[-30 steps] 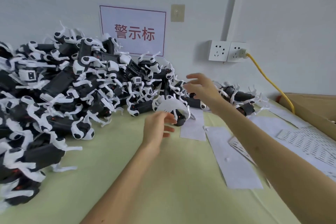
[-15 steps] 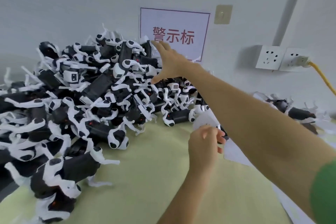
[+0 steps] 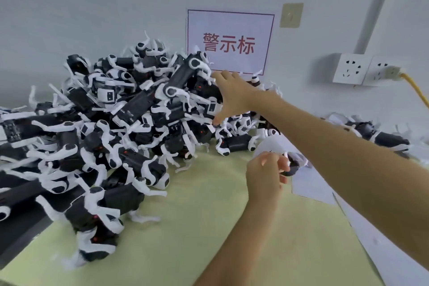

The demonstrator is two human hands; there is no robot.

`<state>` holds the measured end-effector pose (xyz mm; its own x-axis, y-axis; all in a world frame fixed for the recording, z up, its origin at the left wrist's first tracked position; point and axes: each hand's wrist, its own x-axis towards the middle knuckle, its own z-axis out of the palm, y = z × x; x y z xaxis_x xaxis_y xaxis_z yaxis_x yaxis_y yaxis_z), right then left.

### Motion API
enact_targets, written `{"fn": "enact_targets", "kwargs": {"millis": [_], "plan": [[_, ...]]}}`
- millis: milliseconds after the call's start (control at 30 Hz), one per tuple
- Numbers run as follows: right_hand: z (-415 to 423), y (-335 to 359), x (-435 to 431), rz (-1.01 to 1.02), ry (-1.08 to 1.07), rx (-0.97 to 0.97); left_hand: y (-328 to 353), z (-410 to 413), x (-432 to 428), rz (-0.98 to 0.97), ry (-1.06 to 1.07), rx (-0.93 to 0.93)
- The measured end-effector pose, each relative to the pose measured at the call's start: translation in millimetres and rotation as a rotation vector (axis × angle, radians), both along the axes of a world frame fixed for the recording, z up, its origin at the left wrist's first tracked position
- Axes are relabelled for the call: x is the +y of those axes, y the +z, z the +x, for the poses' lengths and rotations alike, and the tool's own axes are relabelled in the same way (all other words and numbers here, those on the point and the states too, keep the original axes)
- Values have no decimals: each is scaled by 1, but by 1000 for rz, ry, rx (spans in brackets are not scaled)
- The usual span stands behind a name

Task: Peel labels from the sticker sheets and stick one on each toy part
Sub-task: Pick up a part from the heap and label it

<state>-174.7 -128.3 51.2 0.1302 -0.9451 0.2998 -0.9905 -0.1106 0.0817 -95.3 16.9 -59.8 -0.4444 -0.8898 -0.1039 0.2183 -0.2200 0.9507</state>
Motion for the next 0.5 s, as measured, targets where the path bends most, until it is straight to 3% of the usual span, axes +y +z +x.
{"fn": "enact_targets", "kwargs": {"millis": [100, 300, 500], "plan": [[-8, -13, 30, -129, 78, -103, 0, 4, -6, 85, 73, 47], [-24, -25, 66, -160, 171, -326, -5, 4, -21, 225, 232, 161], [-50, -29, 89, -129, 52, -259, -8, 6, -20, 368, 128, 218]]}}
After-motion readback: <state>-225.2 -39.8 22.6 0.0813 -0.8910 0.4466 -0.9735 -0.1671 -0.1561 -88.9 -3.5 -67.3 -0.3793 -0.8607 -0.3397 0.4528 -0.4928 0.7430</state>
